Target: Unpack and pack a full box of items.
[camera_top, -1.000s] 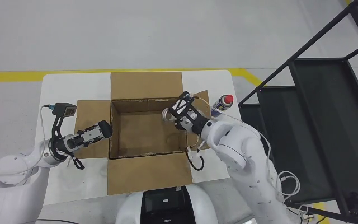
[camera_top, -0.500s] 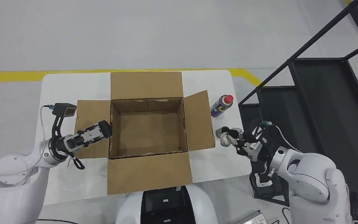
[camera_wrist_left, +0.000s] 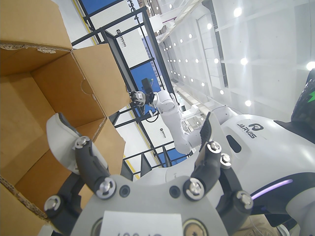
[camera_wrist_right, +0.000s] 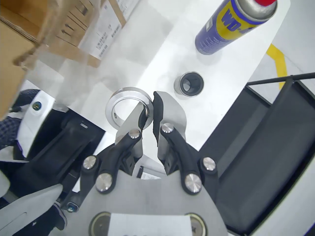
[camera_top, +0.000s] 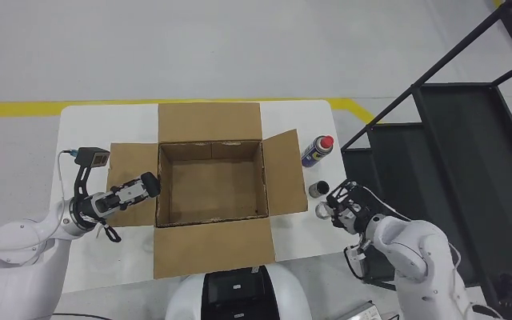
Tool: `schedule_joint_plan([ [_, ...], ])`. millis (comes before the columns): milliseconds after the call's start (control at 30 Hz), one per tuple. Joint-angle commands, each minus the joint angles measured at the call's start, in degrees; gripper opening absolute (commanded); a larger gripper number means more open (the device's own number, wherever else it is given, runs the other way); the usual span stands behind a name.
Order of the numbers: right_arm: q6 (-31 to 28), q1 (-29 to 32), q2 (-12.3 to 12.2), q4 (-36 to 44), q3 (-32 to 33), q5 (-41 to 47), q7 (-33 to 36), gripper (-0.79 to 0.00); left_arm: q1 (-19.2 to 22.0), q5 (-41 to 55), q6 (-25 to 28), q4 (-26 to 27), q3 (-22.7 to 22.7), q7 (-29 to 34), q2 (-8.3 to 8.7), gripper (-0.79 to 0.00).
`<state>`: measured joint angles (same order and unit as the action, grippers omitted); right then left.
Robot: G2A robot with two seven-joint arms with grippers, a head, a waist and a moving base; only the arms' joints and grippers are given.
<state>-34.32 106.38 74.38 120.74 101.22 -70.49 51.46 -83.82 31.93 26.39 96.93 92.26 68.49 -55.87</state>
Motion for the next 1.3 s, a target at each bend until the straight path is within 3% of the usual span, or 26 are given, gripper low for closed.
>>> schedule_joint_plan([
  [0, 1.39, -0.39, -0.13, -1.43, -2.15, -6.13, 0.48, -0.785, 0.0, 0.0, 0.0, 0.0, 0.0, 0.0, 0.0, 0.0],
  [400, 12.05, -2.27, -0.02, -11.08, -12.34, -20.44, -3.99, -0.785, 0.0, 0.0, 0.0, 0.0, 0.0, 0.0, 0.0, 0.0],
  [567, 17.19, -4.64, 0.3, -16.92, -13.97, -19.24, -8.24, -0.785, 0.0, 0.0, 0.0, 0.0, 0.0, 0.0, 0.0, 0.0],
  [833, 18.19, -7.52, 0.23, -21.85, -14.2, -16.71, -7.87, -0.785, 0.0, 0.0, 0.0, 0.0, 0.0, 0.0, 0.0, 0.0],
  [967, 18.49, -8.35, 0.09, -22.71, -14.13, -16.6, -7.05, -0.453, 0.0, 0.0, 0.0, 0.0, 0.0, 0.0, 0.0, 0.0],
  [1067, 19.24, -9.11, 0.09, -23.84, -14.63, -16.48, -6.82, -0.339, 0.0, 0.0, 0.0, 0.0, 0.0, 0.0, 0.0, 0.0],
  [1100, 19.52, -9.4, 0.1, -24.31, -14.86, -16.52, -6.86, -0.332, 0.0, 0.0, 0.0, 0.0, 0.0, 0.0, 0.0, 0.0],
  [1167, 20.13, -9.84, 0.15, -25.04, -15.14, -15.69, -7.25, -0.394, 0.0, 0.0, 0.0, 0.0, 0.0, 0.0, 0.0, 0.0],
  [1233, 20.44, -10.03, 0.1, -24.99, -15.07, -15.43, -7.62, -0.394, 0.0, 0.0, 0.0, 0.0, 0.0, 0.0, 0.0, 0.0],
  [1267, 20.63, -9.72, 0.07, -24.33, -14.53, -14.37, -8.12, -0.357, 0.0, 0.0, 0.0, 0.0, 0.0, 0.0, 0.0, 0.0],
])
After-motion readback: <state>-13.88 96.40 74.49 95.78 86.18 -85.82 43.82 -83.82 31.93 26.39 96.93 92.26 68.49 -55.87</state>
